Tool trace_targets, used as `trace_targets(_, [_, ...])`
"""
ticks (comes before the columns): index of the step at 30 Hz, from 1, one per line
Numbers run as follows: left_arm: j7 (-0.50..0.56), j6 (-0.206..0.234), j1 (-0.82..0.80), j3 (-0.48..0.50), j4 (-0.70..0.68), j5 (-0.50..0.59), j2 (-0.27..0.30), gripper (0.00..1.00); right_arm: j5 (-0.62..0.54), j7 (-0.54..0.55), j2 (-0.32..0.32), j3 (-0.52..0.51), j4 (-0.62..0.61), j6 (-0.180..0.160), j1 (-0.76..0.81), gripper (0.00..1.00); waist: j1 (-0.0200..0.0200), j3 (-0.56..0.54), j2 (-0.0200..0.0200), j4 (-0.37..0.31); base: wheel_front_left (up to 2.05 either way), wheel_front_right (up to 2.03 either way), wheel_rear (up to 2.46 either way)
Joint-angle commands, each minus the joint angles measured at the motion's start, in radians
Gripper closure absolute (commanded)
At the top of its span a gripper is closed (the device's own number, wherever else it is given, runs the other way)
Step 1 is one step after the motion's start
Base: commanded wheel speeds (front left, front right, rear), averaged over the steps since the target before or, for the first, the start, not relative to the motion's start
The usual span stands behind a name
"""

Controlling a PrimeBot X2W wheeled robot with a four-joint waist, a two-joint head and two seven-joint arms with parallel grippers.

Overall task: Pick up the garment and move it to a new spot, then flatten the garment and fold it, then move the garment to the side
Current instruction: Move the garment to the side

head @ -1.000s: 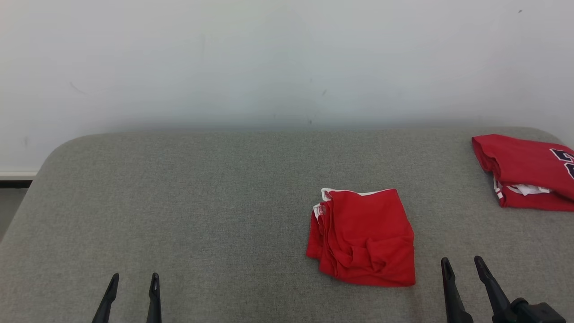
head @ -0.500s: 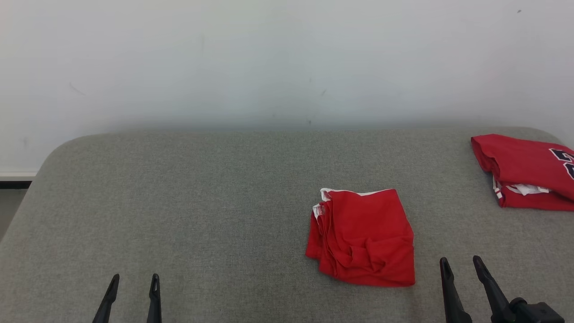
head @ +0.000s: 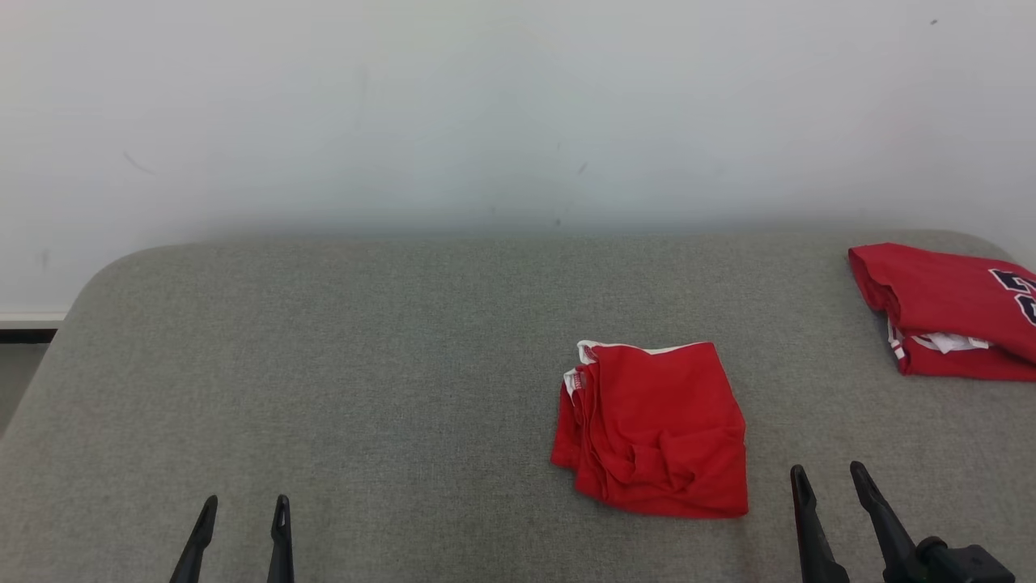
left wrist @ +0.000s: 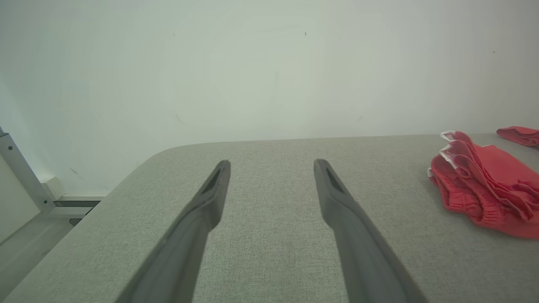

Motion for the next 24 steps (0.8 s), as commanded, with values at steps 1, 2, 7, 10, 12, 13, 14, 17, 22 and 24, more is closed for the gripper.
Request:
trace_targets(1, [-0.003, 0.001, 0.010, -0.001, 0.001, -0.011, 0.001, 0.00, 0.001, -0.003, 0.000, -0.001, 0.001, -0.003, -0.004, 0.00, 0.0000, -0.001, 0.0000, 0.001, 0.00, 0.00, 0.00])
trace_targets(2, [-0.003, 0.001, 0.011, -0.001, 0.000, -0.010, 0.001, 0.00, 0.001, -0.003, 0.000, -0.001, 0.002, -0.003, -0.004, 0.00, 0.0000, -0.001, 0.0000, 0.002, 0.00, 0.00, 0.00])
trace_targets(7, [-0.003, 0.005, 0.015, -0.002, -0.004, -0.009, 0.002, 0.00, -0.001, -0.005, 0.001, 0.007, 0.014, -0.003, -0.019, 0.00, 0.0000, -0.001, 0.0000, 0.004, 0.00, 0.00, 0.00])
trace_targets(10, [-0.003, 0.006, 0.014, -0.003, -0.005, -0.009, 0.003, 0.00, -0.008, -0.004, -0.018, 0.023, 0.028, -0.003, -0.058, 0.00, 0.0000, 0.002, 0.0000, 0.004, 0.00, 0.00, 0.00])
trace_targets(12, [-0.003, 0.006, 0.012, -0.004, -0.005, -0.009, 0.003, 0.00, -0.011, 0.007, -0.032, 0.032, 0.044, -0.003, -0.096, 0.00, 0.0000, 0.005, 0.0000, 0.005, 0.00, 0.00, 0.00])
trace_targets(13, [-0.003, 0.006, 0.011, -0.005, -0.005, -0.010, 0.003, 0.00, -0.016, 0.013, -0.039, 0.036, 0.054, -0.003, -0.118, 0.00, 0.0000, 0.008, 0.0000, 0.005, 0.00, 0.00, 0.00])
trace_targets(14, [-0.003, 0.006, 0.009, -0.006, -0.004, -0.011, 0.002, 0.00, -0.019, 0.022, -0.044, 0.039, 0.066, -0.003, -0.145, 0.00, 0.0000, 0.010, 0.0000, 0.005, 0.00, 0.00, 0.00])
trace_targets(17, [-0.003, 0.006, -0.002, -0.013, -0.001, -0.011, 0.000, 0.00, -0.018, 0.053, -0.055, 0.045, 0.112, -0.003, -0.229, 0.00, 0.0000, 0.019, 0.0000, 0.010, 0.00, 0.00, 0.00])
trace_targets(22, [-0.003, 0.005, -0.016, -0.022, 0.003, -0.013, -0.003, 0.00, -0.016, 0.119, -0.058, 0.052, 0.231, -0.003, -0.351, 0.00, 0.0000, 0.034, 0.0000, 0.022, 0.00, 0.00, 0.00])
trace_targets(24, [-0.003, 0.005, -0.018, -0.025, 0.006, -0.014, -0.003, 0.00, -0.018, 0.140, -0.056, 0.054, 0.289, -0.003, -0.393, 0.00, 0.0000, 0.040, 0.0000, 0.026, 0.00, 0.00, 0.00])
